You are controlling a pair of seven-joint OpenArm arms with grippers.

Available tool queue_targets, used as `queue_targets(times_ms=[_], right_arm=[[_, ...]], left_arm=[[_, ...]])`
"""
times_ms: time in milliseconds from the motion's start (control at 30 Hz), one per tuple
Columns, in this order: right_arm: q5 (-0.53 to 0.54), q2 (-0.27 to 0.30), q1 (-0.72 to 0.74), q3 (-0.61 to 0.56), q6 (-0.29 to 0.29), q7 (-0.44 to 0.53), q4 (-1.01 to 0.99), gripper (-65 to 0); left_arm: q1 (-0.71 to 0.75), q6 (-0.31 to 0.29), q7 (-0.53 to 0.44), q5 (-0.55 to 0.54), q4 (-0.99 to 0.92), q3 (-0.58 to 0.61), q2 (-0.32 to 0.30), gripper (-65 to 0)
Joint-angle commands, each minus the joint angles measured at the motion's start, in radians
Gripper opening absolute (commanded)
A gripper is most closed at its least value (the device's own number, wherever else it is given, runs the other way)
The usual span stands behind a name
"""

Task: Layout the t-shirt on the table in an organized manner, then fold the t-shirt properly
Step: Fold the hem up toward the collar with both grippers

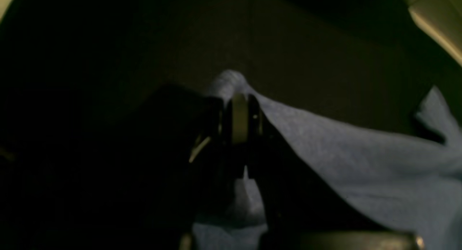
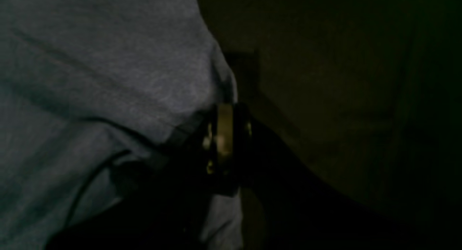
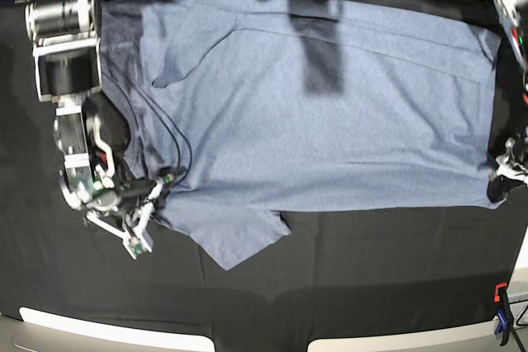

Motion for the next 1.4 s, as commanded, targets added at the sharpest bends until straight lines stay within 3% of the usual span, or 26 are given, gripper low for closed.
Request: queue_targets(times_ms=[0,167,500,633,1200,1367], right_arm=[[0.004,0.013,0.014,0.024,-0.008,0.018,0.047,-65.0],[0.010,0.014,-0.097,0.112,-0.008,0.009,0.190,-65.0],[0.010,0.014,-0.367,0.220,-0.008,-0.001,0.496,-65.0],[0.010,0.013,-0.464,0.258,-0.008,-0.020,0.589,-65.0],[0.010,0.013,-0.723,0.333,-0.008,-0.055,0.758,-65.0],[0.057,0.008,-0.746,0.333,-0.008,-0.174,0.757,-65.0]], left_arm=[[0.000,-0.001,-0.027,-0.027,0.057,-0.007,-0.025,-65.0],[0.107,0.087,-0.023,-0.051,0.228,-0.007,-0.025,-65.0],[0.194,0.086,0.059,-0.093,0.316,-0.082,-0.008,-65.0],[0.233,0.032,0.089,-0.092,0.316,-0.137,-0.003,-65.0],[0.407,0.026,0.134,-0.092,0.346,-0.151,-0.003,-65.0],[0.417,0.026,0.171,-0.072,0.348,-0.151,-0.003,-65.0]])
